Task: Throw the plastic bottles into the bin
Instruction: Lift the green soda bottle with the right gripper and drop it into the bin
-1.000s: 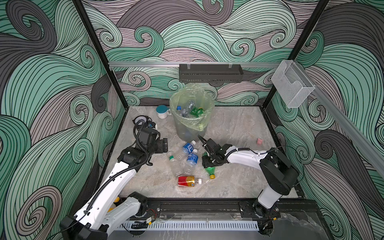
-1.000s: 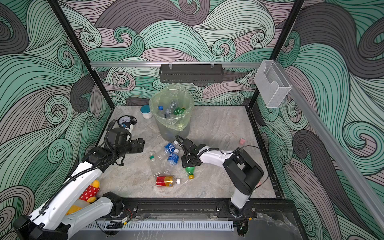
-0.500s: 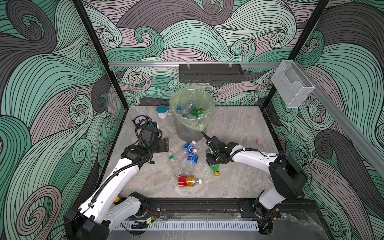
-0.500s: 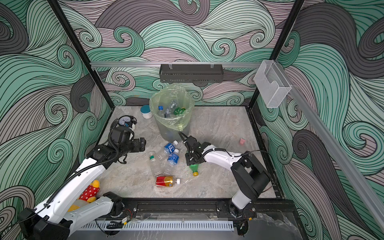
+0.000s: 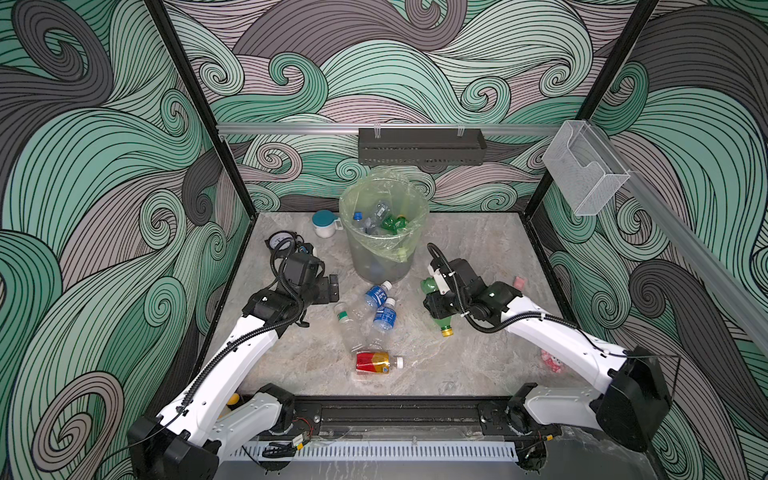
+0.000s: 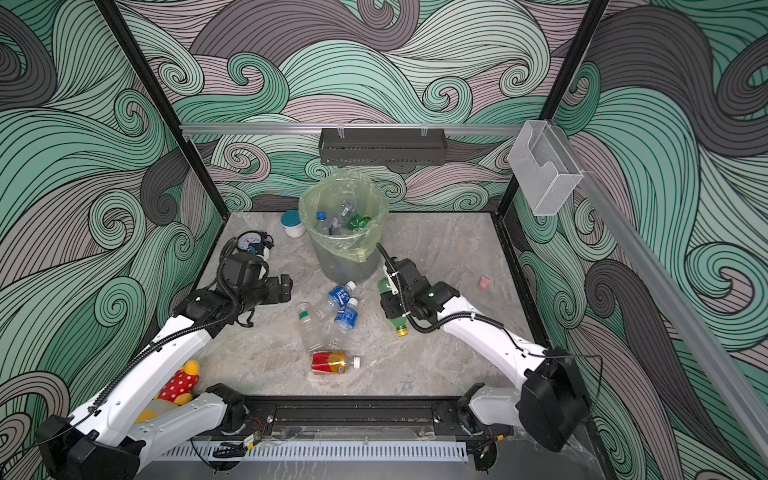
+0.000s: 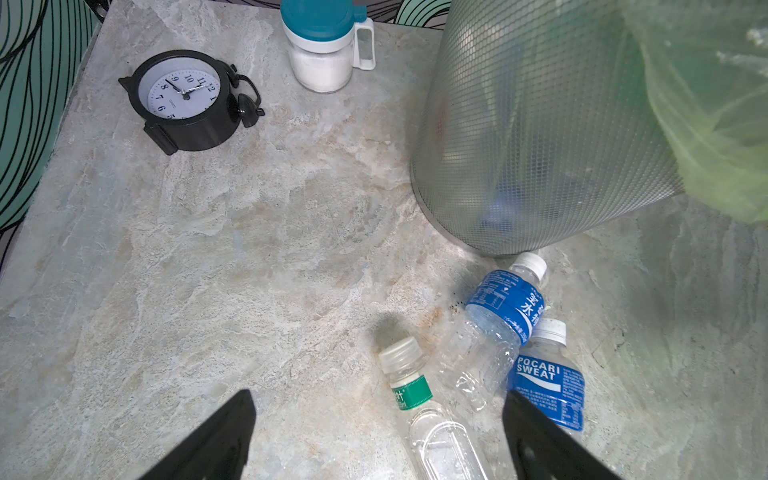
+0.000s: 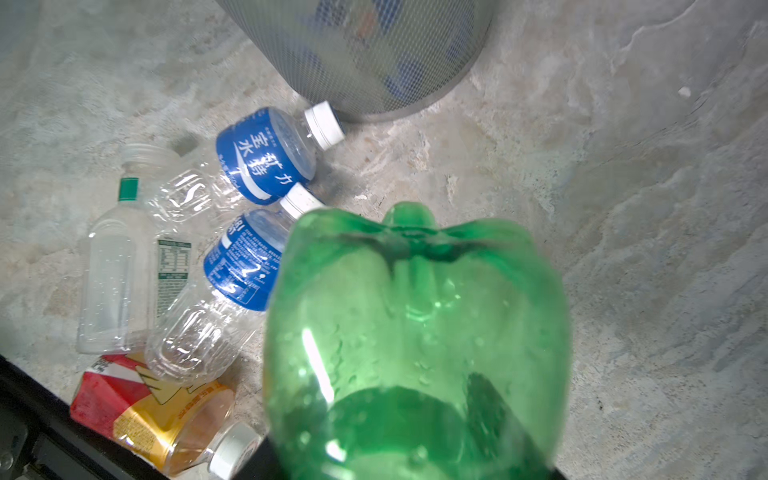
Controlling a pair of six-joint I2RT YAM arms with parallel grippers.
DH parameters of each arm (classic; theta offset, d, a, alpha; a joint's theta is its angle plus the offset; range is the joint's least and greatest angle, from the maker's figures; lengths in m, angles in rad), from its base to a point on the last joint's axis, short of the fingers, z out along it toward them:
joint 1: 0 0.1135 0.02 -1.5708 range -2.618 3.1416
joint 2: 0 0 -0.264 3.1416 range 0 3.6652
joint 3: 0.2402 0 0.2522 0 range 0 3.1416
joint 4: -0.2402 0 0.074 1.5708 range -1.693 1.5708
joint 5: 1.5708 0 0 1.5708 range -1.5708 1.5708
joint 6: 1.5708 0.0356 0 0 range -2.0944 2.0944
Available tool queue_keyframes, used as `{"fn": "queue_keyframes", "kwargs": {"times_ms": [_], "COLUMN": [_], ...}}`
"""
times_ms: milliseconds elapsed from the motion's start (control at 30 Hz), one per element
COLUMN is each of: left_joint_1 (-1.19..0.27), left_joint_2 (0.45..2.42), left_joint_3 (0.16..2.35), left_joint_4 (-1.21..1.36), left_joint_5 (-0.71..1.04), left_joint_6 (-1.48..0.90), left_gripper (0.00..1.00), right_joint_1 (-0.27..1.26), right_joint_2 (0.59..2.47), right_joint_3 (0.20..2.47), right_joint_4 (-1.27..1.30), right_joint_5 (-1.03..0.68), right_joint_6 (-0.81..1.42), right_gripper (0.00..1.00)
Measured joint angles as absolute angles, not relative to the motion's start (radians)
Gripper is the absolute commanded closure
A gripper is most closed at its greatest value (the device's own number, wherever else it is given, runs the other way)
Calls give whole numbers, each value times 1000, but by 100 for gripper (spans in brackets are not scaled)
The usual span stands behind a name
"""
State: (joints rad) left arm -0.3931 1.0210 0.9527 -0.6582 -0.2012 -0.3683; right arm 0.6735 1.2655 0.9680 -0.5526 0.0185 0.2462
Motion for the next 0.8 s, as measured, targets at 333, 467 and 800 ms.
{"fn": "queue_keyframes", "kwargs": {"times_ms": [333, 467, 800], "left_joint_1": [-393, -393, -393], "left_joint_2": [1059, 1059, 1058], "left_joint_3": [954, 954, 954], "left_joint_4": [-659, -659, -656], "left_joint_5": [-178, -170, -140], "left_joint_6": [-368, -367, -366], "left_gripper": [3, 3, 3], "right_joint_1": [636, 616, 601], "right_joint_2": [1149, 1129, 1327], "right_joint_3": [970, 975, 1444], "right_joint_4": [-577, -589, -670], "right_joint_5": [-11, -45, -150], "right_joint_6": [191, 186, 137], "right_gripper": [50, 50, 39]}}
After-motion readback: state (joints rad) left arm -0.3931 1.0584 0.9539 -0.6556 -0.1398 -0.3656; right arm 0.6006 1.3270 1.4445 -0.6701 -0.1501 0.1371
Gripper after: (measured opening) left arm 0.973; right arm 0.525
